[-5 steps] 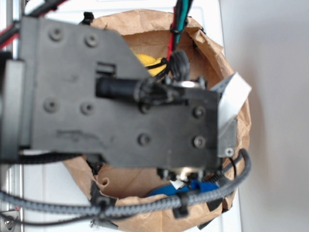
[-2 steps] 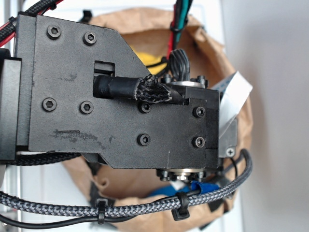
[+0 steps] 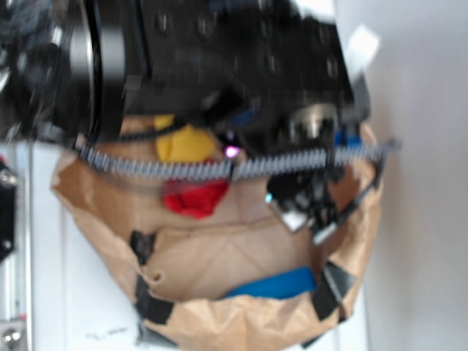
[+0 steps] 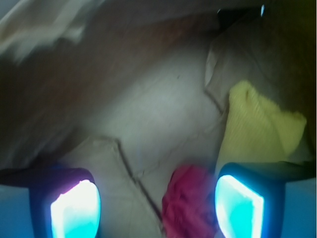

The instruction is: Grab the yellow cloth.

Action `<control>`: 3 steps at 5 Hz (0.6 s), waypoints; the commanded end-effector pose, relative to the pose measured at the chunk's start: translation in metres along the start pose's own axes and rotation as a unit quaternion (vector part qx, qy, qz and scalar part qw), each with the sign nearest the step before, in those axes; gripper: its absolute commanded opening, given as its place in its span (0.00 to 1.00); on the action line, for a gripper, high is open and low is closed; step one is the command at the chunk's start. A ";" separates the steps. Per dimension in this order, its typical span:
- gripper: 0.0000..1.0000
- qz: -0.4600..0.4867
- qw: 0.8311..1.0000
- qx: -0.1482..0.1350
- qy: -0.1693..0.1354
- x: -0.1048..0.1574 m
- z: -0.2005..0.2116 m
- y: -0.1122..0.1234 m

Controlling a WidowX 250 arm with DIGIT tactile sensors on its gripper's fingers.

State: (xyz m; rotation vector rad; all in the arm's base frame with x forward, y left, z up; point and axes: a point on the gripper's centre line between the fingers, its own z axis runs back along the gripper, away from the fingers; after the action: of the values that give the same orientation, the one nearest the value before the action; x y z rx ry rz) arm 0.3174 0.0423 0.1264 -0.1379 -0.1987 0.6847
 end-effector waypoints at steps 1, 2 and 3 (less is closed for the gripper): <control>1.00 -0.042 0.999 0.002 -0.028 0.034 0.017 0.030; 1.00 -0.061 0.997 0.008 -0.052 0.032 0.009 0.055; 1.00 -0.083 0.994 0.012 -0.069 0.032 0.002 0.079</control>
State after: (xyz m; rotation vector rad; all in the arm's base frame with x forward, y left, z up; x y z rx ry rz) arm 0.2897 0.1037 0.0934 -0.0668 -0.2596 0.5235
